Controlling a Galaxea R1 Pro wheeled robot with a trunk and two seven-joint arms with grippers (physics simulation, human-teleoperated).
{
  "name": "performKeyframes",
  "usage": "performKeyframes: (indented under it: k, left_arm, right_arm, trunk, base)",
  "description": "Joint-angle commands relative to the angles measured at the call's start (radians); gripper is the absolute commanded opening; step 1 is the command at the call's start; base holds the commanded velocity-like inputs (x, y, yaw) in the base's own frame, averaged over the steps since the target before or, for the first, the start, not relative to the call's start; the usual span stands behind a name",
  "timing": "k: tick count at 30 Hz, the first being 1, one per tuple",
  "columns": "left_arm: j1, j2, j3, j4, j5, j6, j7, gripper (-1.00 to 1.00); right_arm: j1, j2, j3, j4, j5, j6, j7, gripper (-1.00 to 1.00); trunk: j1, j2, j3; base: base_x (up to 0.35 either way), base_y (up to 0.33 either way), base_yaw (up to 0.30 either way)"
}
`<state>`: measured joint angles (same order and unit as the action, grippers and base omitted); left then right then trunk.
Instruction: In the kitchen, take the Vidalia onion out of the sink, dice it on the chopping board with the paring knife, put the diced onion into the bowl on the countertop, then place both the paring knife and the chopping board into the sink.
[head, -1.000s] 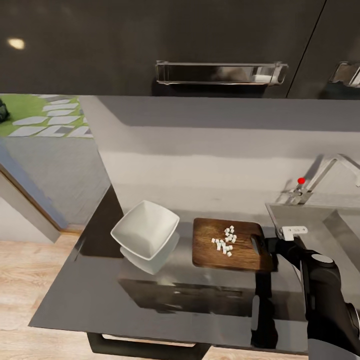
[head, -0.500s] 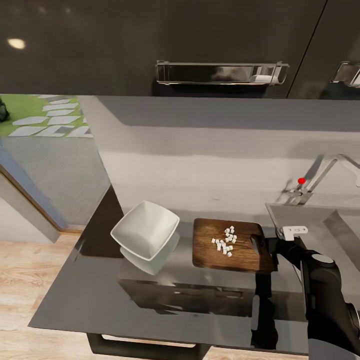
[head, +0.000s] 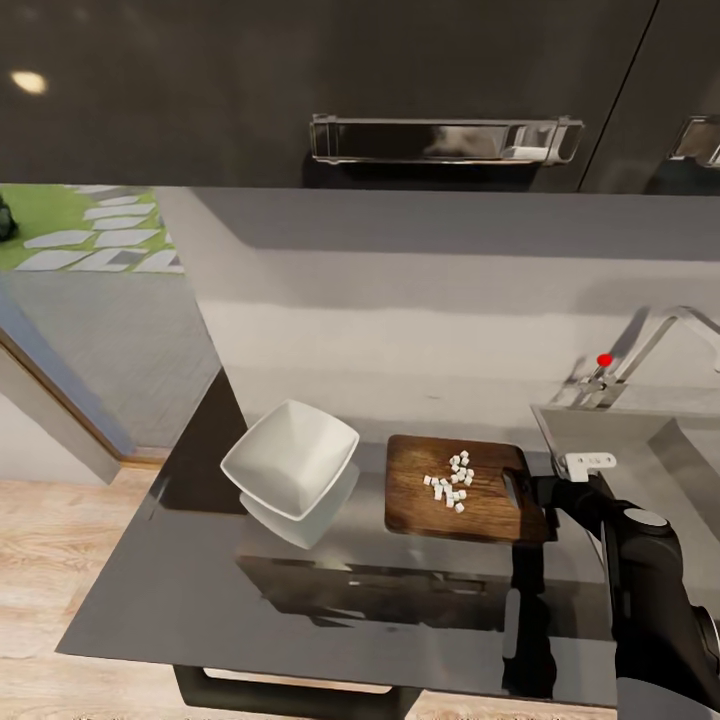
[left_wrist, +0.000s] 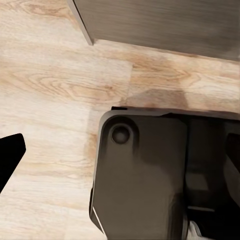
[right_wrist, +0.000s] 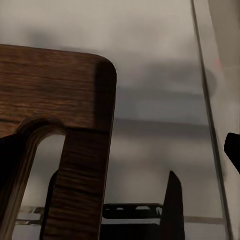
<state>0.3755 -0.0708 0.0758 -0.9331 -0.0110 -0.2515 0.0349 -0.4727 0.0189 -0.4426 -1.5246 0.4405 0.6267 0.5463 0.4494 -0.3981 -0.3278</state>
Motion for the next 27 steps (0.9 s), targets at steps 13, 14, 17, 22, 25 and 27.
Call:
performKeyframes:
  k: [13, 14, 17, 22, 25, 27]
  left_arm:
    - [0.0, 0.0, 0.001, -0.001, -0.001, -0.002, 0.002, 1.0]
    - [0.0, 0.0, 0.002, -0.001, -0.001, -0.002, 0.002, 1.0]
    - [0.0, 0.0, 0.002, -0.001, -0.001, -0.002, 0.002, 1.0]
    - [0.0, 0.0, 0.002, -0.001, -0.001, -0.002, 0.002, 1.0]
    - [0.0, 0.0, 0.002, -0.001, -0.001, -0.002, 0.002, 1.0]
    - [0.0, 0.0, 0.002, -0.001, -0.001, -0.002, 0.002, 1.0]
  right_arm:
    - [-0.001, -0.001, -0.002, 0.0, 0.01, 0.0, 0.01, 1.0]
    - [-0.001, -0.001, -0.002, 0.0, 0.01, 0.0, 0.01, 1.0]
    - [-0.001, -0.001, -0.001, 0.001, 0.01, 0.001, 0.009, 1.0]
    - [-0.001, -0.001, -0.002, 0.001, 0.01, 0.001, 0.009, 1.0]
    - [-0.001, 0.0, -0.002, 0.001, 0.01, 0.002, 0.01, 1.0]
    - [-0.001, 0.001, 0.0, 0.001, 0.009, 0.003, 0.01, 1.0]
  trunk:
    - [0.001, -0.002, -0.012]
    - [0.001, -0.002, -0.012]
    - [0.001, -0.002, -0.012]
    - [0.001, -0.002, -0.012]
    - [0.001, -0.002, -0.012]
    - [0.001, -0.002, -0.013]
  base:
    - [0.0, 0.0, 0.0]
    - [0.0, 0.0, 0.0]
    - [0.0, 0.0, 0.0]
    - [0.0, 0.0, 0.0]
    - [0.0, 0.0, 0.0]
    - [0.0, 0.0, 0.0]
